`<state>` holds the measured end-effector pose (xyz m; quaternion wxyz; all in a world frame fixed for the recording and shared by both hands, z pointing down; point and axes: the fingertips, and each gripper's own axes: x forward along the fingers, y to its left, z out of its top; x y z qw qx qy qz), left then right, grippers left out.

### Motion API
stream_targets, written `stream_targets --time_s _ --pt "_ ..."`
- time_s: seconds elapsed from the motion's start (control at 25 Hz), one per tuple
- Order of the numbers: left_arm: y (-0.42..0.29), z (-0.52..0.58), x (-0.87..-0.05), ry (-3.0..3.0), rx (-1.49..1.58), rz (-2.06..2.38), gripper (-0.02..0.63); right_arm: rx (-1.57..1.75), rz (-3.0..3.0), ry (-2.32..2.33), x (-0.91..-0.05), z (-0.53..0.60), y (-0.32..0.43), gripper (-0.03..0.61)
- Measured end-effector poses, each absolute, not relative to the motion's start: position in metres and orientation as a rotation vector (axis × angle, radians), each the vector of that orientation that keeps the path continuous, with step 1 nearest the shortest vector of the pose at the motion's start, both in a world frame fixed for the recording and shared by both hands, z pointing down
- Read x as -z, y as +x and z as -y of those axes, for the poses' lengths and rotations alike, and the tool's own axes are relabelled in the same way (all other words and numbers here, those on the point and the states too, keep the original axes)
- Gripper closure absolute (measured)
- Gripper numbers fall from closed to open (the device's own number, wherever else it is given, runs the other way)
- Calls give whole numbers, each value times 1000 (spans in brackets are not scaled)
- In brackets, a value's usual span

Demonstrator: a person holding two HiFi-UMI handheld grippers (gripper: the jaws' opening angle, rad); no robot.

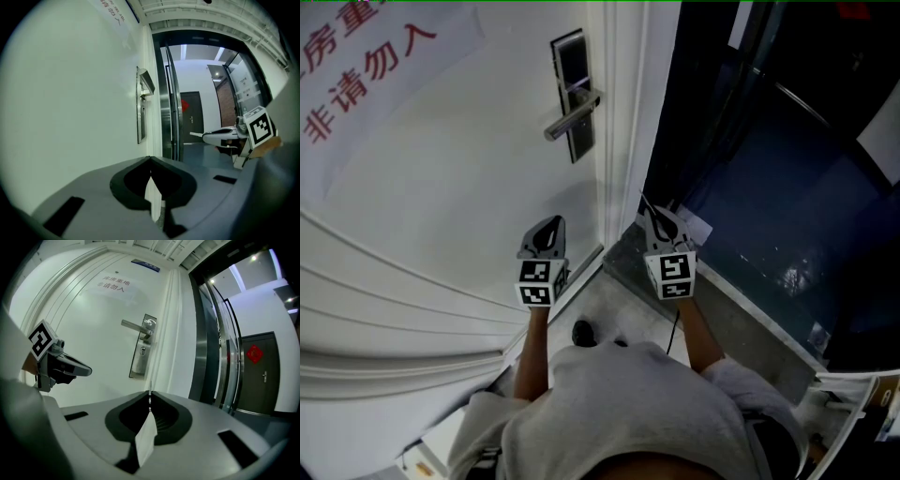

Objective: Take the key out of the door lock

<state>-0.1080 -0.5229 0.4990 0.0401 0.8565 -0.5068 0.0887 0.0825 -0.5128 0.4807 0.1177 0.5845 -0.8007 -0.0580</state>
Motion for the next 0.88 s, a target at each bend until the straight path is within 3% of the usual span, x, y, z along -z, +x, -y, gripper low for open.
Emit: stream_targets --time_s 0.88 --pt "-110 519 -500 2616 -260 1548 595 179 2349 1675 -481 513 70 548"
